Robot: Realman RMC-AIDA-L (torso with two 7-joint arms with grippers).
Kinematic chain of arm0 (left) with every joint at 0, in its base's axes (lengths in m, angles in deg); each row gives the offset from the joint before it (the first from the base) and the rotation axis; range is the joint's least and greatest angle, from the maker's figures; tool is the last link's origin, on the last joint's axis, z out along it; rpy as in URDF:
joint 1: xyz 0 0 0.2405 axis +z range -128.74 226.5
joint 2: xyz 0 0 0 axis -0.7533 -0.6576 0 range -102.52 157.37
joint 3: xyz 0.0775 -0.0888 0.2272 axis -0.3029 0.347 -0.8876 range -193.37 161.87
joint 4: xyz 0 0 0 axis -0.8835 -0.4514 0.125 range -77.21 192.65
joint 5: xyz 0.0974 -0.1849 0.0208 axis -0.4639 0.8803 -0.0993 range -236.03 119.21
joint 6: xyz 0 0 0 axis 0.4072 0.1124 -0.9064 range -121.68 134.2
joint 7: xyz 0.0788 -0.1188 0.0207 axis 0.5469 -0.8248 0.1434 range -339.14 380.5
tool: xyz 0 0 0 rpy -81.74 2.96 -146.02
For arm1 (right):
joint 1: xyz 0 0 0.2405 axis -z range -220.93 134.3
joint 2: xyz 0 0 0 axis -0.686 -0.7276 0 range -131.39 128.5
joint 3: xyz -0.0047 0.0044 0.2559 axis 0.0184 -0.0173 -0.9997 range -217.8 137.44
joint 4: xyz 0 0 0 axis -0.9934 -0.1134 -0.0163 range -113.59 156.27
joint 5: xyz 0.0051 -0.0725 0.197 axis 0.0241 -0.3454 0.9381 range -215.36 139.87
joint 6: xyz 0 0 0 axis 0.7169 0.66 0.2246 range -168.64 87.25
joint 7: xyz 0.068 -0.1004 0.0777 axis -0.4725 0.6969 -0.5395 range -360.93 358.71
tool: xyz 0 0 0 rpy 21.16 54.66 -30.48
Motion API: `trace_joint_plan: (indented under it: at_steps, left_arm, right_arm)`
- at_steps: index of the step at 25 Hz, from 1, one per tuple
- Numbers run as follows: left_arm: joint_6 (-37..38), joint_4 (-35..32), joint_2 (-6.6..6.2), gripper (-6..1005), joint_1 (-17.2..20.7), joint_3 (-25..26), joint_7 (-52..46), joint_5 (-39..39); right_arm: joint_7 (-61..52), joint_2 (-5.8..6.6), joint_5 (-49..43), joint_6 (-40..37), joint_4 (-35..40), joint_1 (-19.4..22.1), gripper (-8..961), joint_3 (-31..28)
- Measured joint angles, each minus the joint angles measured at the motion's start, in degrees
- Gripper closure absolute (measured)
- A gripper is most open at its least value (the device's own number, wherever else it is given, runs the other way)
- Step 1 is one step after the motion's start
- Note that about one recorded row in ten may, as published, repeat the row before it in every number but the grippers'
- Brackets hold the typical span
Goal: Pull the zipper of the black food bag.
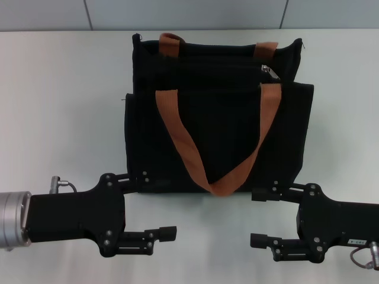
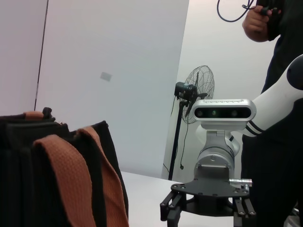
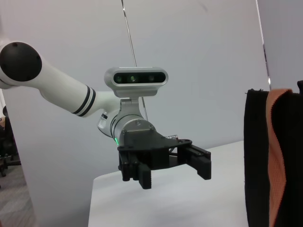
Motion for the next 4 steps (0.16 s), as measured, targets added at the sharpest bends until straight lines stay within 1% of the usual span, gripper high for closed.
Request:
trace_joint_plan:
  at_steps: [4]
  left_arm:
    - [-0.13,0.00,0.00,234,0.23,-0.54,0.00,0.00]
  right_arm:
    - [0.02,0.05,0.00,-0.01,0.11,-0.02,187,-0.04]
